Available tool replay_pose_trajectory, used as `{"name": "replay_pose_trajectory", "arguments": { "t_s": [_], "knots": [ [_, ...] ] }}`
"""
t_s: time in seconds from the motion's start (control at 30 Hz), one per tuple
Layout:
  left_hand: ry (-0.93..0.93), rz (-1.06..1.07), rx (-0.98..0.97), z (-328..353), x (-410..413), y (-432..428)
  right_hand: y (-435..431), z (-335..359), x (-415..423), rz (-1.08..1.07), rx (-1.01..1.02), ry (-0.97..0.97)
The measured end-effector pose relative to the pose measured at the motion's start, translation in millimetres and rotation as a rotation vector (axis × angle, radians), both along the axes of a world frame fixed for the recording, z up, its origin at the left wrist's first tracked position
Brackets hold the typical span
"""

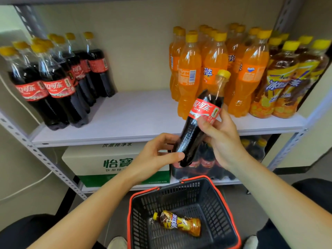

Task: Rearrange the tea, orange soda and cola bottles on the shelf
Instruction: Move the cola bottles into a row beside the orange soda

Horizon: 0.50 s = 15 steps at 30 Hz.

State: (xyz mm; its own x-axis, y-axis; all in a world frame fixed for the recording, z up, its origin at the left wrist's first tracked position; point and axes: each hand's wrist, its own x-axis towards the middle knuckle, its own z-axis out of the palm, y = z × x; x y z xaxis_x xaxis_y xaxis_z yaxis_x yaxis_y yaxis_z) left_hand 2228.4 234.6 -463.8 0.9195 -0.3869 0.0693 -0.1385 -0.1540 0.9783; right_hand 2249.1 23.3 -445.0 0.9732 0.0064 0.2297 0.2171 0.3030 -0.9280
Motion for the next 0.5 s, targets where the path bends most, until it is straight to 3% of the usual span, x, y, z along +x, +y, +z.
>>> {"name": "replay_pose_trajectory", "arguments": {
  "t_s": [0.27, 0.4, 0.5],
  "knots": [
    [-0.147, 0.098, 0.131, 6, 20, -1, 25, 14, 10, 0.043, -0.259, -0.197],
    [-0.130, 0.140, 0.047, 10, 30, 12, 17, 21, 26, 0.222, -0.379, -0.209],
    [-0.121, 0.187, -0.004, 14, 34, 22, 6, 12, 38, 0.157, -0.554, -0.220]
  ]
}}
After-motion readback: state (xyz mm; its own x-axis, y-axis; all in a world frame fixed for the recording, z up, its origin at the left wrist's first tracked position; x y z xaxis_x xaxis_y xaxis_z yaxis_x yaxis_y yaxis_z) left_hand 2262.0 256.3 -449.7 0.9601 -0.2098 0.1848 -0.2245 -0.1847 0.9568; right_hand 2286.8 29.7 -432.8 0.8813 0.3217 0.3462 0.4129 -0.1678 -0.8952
